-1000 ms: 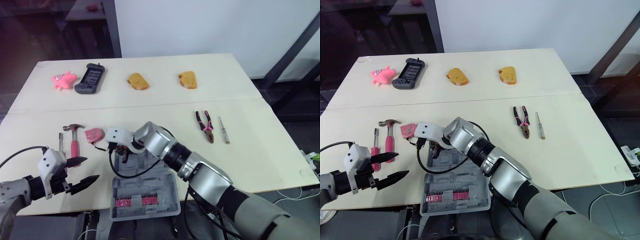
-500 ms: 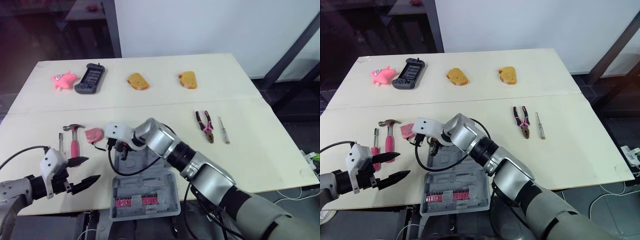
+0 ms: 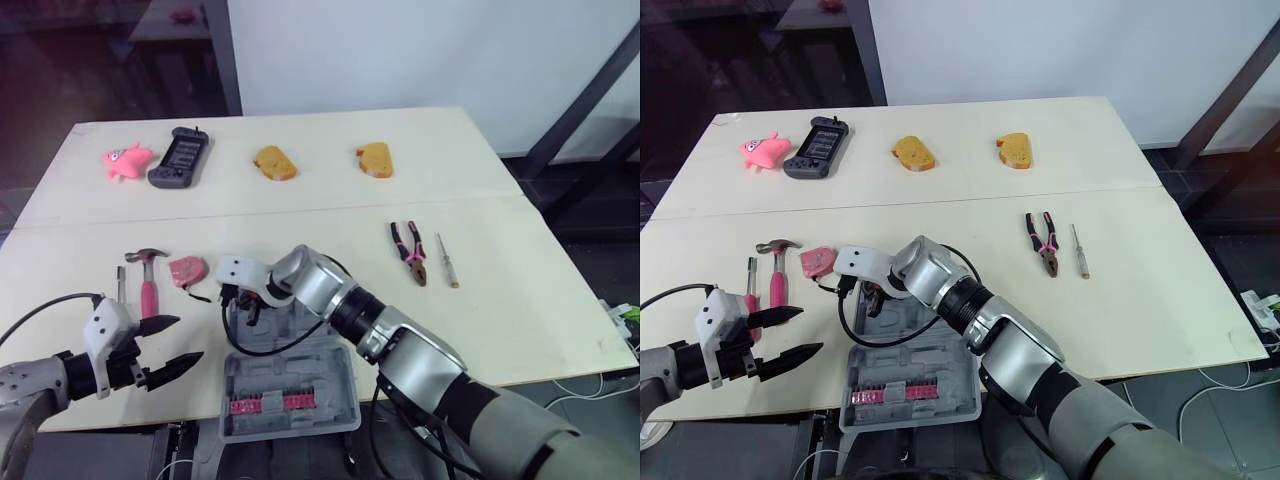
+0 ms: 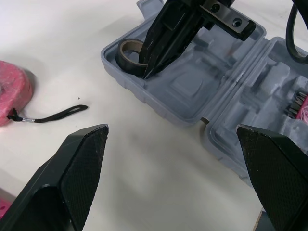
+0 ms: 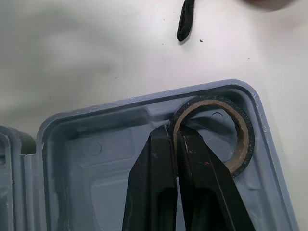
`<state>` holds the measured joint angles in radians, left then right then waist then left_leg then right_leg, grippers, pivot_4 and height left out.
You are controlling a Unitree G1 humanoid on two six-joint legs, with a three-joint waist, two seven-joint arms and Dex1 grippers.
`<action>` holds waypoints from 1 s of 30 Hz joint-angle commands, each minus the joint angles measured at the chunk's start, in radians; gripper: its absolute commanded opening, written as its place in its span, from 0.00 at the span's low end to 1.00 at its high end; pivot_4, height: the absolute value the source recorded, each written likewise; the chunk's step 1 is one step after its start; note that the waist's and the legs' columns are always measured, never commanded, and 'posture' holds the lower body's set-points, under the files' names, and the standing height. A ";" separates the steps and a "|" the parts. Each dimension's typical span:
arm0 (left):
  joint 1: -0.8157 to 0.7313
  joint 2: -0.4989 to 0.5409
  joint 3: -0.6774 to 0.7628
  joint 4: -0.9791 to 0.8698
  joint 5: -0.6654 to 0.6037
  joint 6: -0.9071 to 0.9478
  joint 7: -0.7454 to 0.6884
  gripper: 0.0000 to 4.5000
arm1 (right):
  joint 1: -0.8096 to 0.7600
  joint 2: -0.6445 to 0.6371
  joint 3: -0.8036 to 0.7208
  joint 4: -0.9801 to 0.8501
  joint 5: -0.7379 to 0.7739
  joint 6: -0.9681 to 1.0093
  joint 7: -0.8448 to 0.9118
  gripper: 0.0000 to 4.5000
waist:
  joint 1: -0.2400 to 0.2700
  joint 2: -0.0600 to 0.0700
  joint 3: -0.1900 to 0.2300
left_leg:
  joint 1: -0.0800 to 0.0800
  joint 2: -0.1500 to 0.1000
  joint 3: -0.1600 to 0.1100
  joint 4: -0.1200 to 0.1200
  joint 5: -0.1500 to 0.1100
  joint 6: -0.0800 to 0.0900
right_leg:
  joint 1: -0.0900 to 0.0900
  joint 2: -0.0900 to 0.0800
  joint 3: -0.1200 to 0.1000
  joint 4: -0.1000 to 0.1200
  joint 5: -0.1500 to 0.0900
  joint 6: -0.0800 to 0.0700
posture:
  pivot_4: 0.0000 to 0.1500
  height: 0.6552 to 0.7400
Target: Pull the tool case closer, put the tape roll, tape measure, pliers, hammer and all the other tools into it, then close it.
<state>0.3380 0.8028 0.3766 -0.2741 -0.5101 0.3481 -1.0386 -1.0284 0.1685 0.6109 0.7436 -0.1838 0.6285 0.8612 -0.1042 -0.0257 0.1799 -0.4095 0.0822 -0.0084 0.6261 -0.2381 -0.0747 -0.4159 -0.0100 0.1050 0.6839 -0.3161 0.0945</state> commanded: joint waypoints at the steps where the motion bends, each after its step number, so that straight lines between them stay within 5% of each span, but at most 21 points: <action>1: -0.001 -0.002 0.008 -0.012 -0.004 0.003 0.006 1.00 | -0.017 0.027 -0.014 0.000 0.000 -0.014 -0.002 0.02 | -0.001 0.000 0.000 | 0.000 0.000 0.000 0.000 0.000 0.000 | 0.000 0.000 0.000 0.000 0.000 0.000 | 1.00 1.00; 5: -0.001 -0.003 0.006 -0.014 -0.006 0.005 0.008 1.00 | -0.027 0.023 -0.028 -0.032 0.005 -0.001 0.006 0.31 | -0.001 0.000 0.000 | 0.000 0.000 0.000 0.000 0.000 0.000 | 0.000 0.000 0.000 0.000 0.000 0.000 | 1.00 1.00; 11: -0.006 -0.002 0.004 -0.013 -0.007 0.010 0.006 1.00 | -0.043 0.007 -0.048 -0.087 0.012 0.024 0.013 0.96 | 0.001 0.000 0.000 | 0.000 0.000 0.000 0.000 0.000 0.000 | 0.000 0.000 0.000 0.000 0.000 0.000 | 1.00 1.00; 12: -0.006 -0.002 0.004 -0.013 -0.007 0.010 0.005 1.00 | -0.042 0.002 -0.053 -0.106 0.015 0.033 0.017 0.98 | 0.001 0.000 0.000 | 0.000 0.000 0.000 0.000 0.000 0.000 | 0.000 0.000 0.000 0.000 0.000 0.000 | 1.00 1.00; 22: -0.013 0.001 0.003 -0.010 -0.006 0.012 0.002 1.00 | 0.104 -0.074 -0.128 -0.381 0.095 0.052 0.019 0.98 | 0.006 0.000 0.000 | 0.000 0.000 0.000 -0.001 0.000 0.000 | 0.000 0.000 0.000 0.000 0.000 0.000 | 1.00 1.00; 25: -0.015 0.002 0.004 -0.010 -0.006 0.014 0.001 1.00 | 0.218 -0.094 -0.143 -0.480 0.119 -0.021 -0.010 0.81 | 0.006 -0.001 0.000 | 0.000 0.000 0.000 0.000 0.000 0.000 | 0.000 0.000 0.000 0.000 0.000 0.000 | 1.00 1.00; 28: -0.019 0.004 0.004 -0.006 -0.006 0.015 0.000 1.00 | 0.290 -0.098 -0.152 -0.498 0.135 -0.118 -0.036 0.48 | 0.004 0.000 0.000 | 0.000 0.000 0.000 0.000 0.000 0.000 | 0.000 0.000 0.000 0.000 0.000 0.000 | 1.00 1.00; 30: -0.022 0.005 0.003 -0.004 -0.006 0.016 -0.001 1.00 | 0.314 -0.085 -0.167 -0.475 0.141 -0.172 -0.072 0.48 | 0.004 0.000 0.000 | 0.000 0.000 0.000 0.000 0.000 0.000 | 0.000 0.000 0.000 0.000 0.000 0.000 | 1.00 1.00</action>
<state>0.3164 0.8028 0.3702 -0.2728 -0.5105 0.3657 -1.0345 -0.7082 0.0606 0.4673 0.2972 -0.0636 0.5144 0.8140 -0.1005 -0.0261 0.1797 -0.4098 0.0821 -0.0083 0.6256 -0.2381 -0.0747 -0.4161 -0.0099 0.1052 0.6837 -0.3161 0.0946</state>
